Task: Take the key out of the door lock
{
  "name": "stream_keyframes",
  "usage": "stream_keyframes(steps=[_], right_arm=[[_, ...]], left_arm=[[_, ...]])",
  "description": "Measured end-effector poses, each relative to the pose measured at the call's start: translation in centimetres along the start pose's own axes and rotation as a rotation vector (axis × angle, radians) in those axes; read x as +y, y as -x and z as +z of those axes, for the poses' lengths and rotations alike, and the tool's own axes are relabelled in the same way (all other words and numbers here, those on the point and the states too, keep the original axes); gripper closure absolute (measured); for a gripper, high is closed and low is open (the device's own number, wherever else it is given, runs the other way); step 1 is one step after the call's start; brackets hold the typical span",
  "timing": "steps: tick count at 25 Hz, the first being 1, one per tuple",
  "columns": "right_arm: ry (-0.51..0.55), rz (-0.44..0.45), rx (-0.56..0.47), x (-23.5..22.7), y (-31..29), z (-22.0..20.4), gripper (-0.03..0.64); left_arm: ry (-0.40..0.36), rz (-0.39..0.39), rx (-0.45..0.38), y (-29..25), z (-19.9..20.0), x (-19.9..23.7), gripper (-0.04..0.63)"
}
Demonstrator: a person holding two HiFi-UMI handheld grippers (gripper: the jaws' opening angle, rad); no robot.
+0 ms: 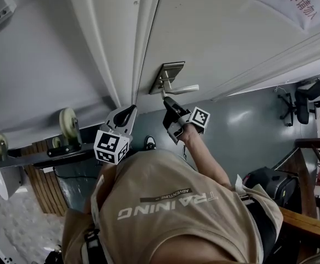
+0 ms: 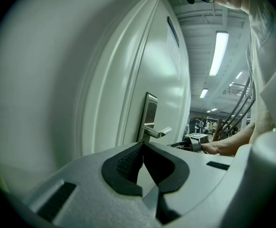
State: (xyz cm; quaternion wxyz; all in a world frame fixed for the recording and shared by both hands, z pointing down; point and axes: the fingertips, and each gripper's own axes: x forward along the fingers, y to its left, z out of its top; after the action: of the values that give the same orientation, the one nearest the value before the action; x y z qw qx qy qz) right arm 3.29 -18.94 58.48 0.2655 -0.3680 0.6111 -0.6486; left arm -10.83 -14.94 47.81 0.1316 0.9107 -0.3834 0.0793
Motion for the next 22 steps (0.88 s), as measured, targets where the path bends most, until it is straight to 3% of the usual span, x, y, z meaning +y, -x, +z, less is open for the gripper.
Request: stream_keyframes(steps=[11, 22], right_arm=[[-0.001, 0.043, -0.045, -0.1, -1.2, 1.2, 0.497], [0.023, 0.081, -0.077, 0.9, -3.4, 1.4, 0.581]], left_arm=[[0.035, -0.015, 0.016, -1.1, -0.3, 0.4, 0.586], [0.051, -0.037, 0.028, -1.9, -0.6, 0.2, 0.586]])
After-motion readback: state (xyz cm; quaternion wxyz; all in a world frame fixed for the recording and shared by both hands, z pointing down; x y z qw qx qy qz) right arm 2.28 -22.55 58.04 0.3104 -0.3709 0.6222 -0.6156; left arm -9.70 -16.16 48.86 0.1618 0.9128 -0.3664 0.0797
